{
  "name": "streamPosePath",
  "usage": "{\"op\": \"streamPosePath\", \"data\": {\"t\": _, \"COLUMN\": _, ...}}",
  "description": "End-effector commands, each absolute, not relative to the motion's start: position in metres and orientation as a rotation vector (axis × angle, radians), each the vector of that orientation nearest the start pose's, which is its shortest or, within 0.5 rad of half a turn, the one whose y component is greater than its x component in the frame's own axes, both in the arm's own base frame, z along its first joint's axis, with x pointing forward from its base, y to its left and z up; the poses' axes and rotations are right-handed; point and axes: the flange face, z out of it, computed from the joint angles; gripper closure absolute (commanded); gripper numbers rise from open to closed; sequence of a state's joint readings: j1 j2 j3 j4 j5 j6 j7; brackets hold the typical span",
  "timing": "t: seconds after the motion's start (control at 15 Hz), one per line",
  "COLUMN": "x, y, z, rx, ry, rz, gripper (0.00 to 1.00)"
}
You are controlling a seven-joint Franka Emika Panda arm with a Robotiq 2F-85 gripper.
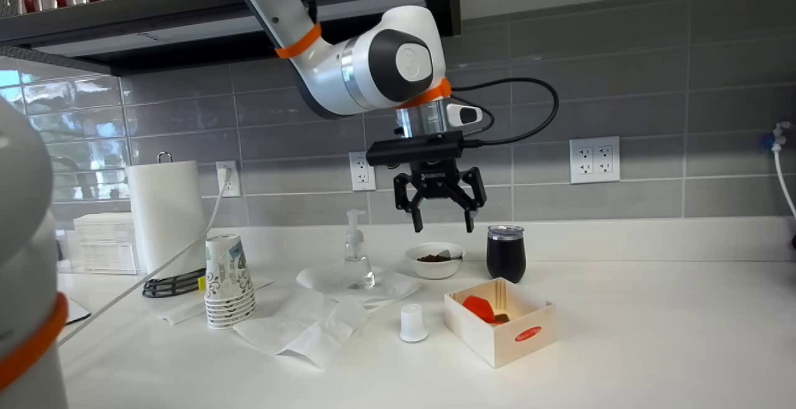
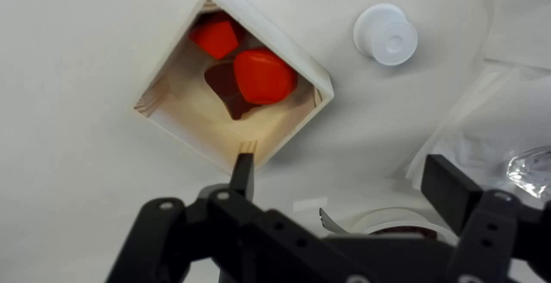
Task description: Uncover the black cup
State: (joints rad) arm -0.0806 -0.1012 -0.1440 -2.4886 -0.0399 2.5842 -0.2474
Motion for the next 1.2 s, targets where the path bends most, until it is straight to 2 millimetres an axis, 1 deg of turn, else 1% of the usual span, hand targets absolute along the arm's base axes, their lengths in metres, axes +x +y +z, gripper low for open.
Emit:
{"op": "streamPosePath", "data": {"t": 0.0, "x": 0.519, "y": -0.108, "z": 0.328, "rx": -3.144, "ry": -0.13, "rz": -0.367, "gripper": 0.0}}
{"op": "streamPosePath", "data": {"t": 0.2, "x": 0.548, "y": -0.113, "z": 0.32, "rx": -3.104, "ry": -0.104, "rz": -0.407, "gripper": 0.0}}
{"op": "streamPosePath", "data": {"t": 0.47, "x": 0.579, "y": -0.132, "z": 0.319, "rx": -3.074, "ry": -0.032, "rz": -0.449, "gripper": 0.0}}
{"op": "streamPosePath", "data": {"t": 0.67, "x": 0.596, "y": -0.149, "z": 0.32, "rx": -3.067, "ry": 0.03, "rz": -0.481, "gripper": 0.0}}
{"op": "streamPosePath", "data": {"t": 1.13, "x": 0.626, "y": -0.17, "z": 0.312, "rx": -3.057, "ry": 0.107, "rz": -0.529, "gripper": 0.0}}
